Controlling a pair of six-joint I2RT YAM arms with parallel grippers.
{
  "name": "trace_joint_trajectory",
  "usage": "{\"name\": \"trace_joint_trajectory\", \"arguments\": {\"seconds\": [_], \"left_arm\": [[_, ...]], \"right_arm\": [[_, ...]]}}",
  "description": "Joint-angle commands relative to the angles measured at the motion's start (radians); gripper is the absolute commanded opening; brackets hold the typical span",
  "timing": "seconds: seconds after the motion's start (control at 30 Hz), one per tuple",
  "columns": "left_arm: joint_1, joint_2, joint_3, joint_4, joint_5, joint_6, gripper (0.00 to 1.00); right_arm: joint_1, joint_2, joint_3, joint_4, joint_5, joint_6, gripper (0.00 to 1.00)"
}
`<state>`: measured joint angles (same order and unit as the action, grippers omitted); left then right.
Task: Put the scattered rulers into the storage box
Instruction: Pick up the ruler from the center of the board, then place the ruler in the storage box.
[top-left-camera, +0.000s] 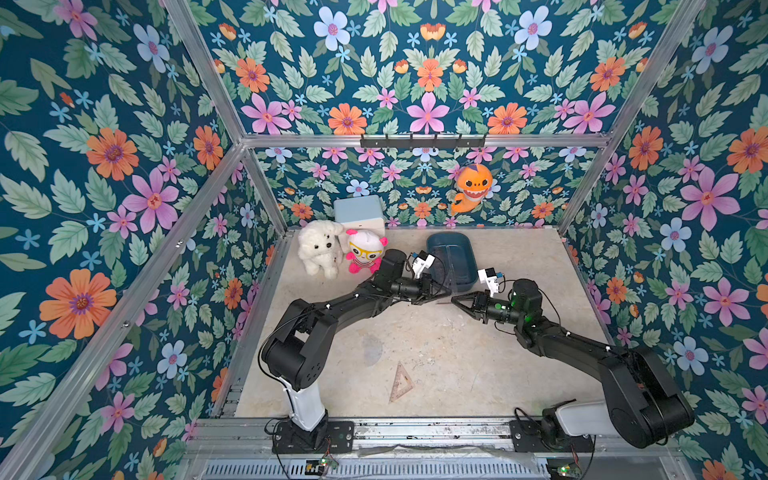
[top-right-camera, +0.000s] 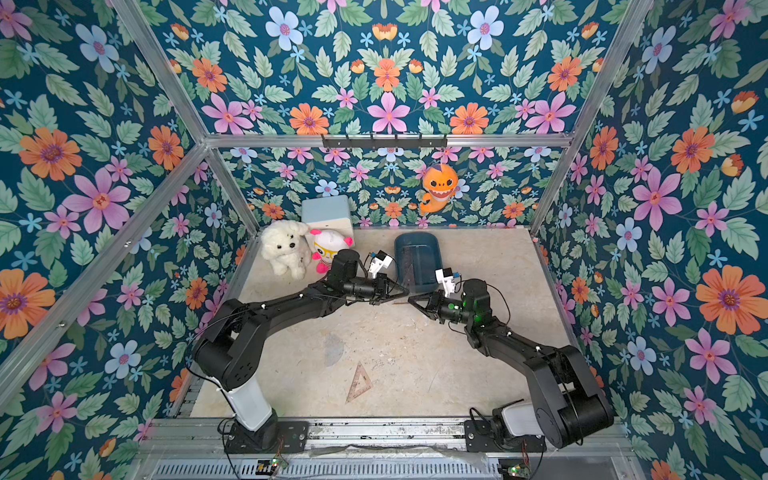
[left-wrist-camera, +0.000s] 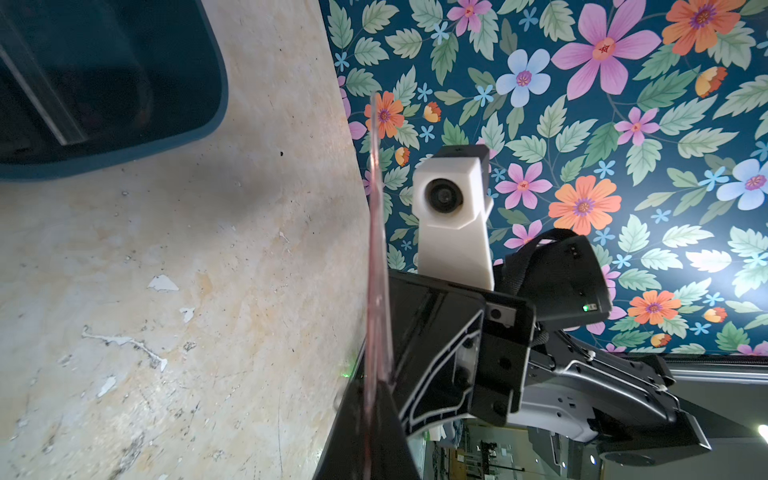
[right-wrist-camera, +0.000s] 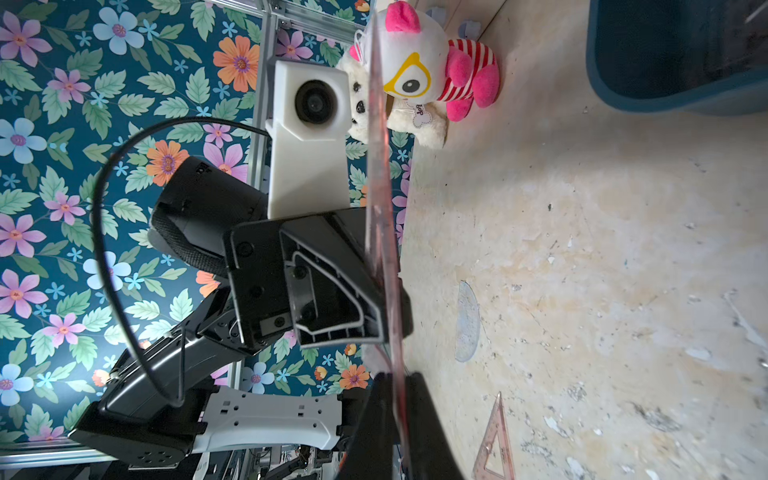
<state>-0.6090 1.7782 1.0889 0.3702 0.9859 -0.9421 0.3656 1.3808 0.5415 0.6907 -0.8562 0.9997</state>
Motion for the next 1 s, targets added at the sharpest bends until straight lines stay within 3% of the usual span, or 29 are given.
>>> {"name": "trace_joint_trajectory", "arguments": {"seconds": [0.0,0.1,0.23,0.33,0.53,0.67,0.8,0.97], "left_arm": [[-0.001,0.001,0.002,0.036,0.016,-0.001,0.0],[0.0,0.007,0.009,0.034,0.016,0.003,0.02],[0.023,0.005,0.045,-0.046,-0.004,0.065,0.41],[0.069,-0.003,0.106,-0.213,-0.056,0.175,0.56],[0.115,0.047,0.296,-0.574,-0.246,0.436,0.58],[0.115,0.106,0.372,-0.658,-0.315,0.496,0.58],[0.127,0.155,0.416,-0.694,-0.352,0.529,0.6],[0.147,0.195,0.428,-0.693,-0.354,0.532,0.59]], "right_arm": [[0.002,0.0,0.014,0.025,-0.003,-0.009,0.05],[0.002,0.002,0.038,-0.021,-0.001,-0.033,0.0],[-0.026,0.006,0.12,-0.22,-0.013,-0.147,0.0],[-0.085,0.039,0.241,-0.512,-0.02,-0.328,0.0],[-0.171,0.309,0.628,-0.995,0.002,-0.662,0.0],[-0.172,0.517,0.935,-1.261,0.083,-0.844,0.0],[-0.171,0.698,1.185,-1.416,0.157,-0.944,0.0],[-0.164,0.861,1.387,-1.484,0.158,-0.972,0.0]]}}
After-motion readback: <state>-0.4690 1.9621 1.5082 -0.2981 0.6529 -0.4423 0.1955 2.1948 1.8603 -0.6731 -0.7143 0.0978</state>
